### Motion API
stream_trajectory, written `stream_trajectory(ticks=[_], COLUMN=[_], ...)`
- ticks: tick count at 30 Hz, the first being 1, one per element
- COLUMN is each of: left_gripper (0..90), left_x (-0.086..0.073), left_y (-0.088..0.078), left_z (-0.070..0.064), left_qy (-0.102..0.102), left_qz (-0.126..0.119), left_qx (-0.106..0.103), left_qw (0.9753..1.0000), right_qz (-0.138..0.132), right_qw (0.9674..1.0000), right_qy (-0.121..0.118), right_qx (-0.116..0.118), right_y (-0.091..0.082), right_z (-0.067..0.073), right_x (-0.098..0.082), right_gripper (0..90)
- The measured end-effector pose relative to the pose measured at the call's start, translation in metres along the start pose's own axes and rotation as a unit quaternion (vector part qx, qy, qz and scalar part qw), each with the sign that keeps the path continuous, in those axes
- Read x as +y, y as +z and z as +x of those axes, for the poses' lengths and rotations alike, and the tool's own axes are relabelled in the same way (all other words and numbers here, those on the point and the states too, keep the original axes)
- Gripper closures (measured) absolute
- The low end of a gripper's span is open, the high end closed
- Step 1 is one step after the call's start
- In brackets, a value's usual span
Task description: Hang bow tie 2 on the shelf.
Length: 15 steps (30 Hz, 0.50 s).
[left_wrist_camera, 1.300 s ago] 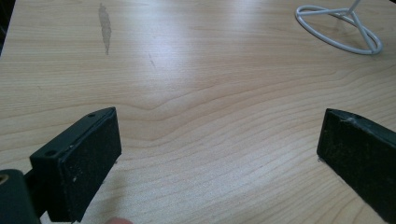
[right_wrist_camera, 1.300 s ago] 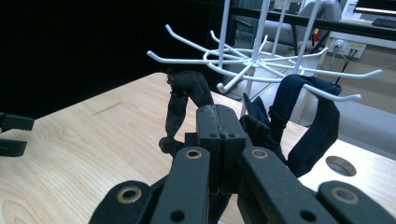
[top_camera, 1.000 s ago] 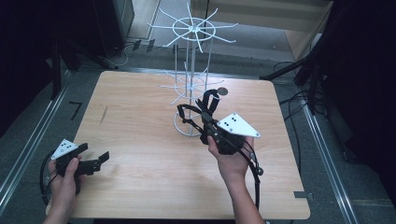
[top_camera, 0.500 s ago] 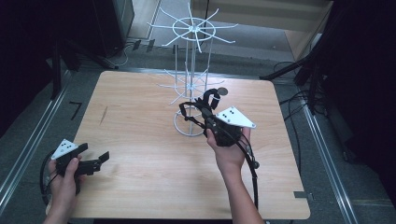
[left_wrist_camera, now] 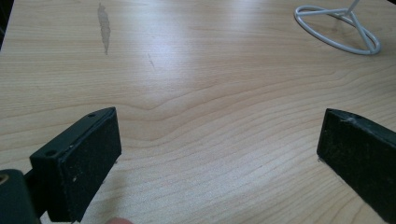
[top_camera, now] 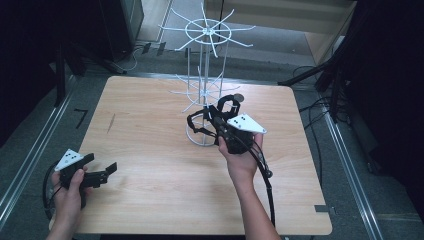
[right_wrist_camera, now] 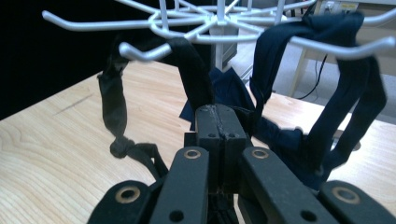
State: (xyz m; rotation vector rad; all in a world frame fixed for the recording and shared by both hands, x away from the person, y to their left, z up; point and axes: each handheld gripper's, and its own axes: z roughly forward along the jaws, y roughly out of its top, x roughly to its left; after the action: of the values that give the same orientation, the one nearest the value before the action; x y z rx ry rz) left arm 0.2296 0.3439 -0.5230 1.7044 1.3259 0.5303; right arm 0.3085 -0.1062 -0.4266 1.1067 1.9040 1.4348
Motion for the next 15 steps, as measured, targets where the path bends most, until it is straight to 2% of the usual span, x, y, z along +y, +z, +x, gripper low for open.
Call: stream_trajectory(ticks=[10, 15], left_gripper=[0.2, 0.2], left_x=[0.0, 0.0], left_y=[0.0, 0.0], left_z=[0.0, 0.0], left_qy=[0.0, 0.001], left_qz=[0.001, 0.002], left_qx=[0.002, 0.001], left_qw=[1.0, 1.0], right_qz=[-0.009, -0.008], right_qw=[0.9997, 0.9997], right_qy=[0.013, 0.011], right_qx=[0.02, 0.018], right_y=[-0.008, -0.015], right_z=[-0.011, -0.018], right_x=[-0.013, -0.02], right_gripper=[71.7, 56.3])
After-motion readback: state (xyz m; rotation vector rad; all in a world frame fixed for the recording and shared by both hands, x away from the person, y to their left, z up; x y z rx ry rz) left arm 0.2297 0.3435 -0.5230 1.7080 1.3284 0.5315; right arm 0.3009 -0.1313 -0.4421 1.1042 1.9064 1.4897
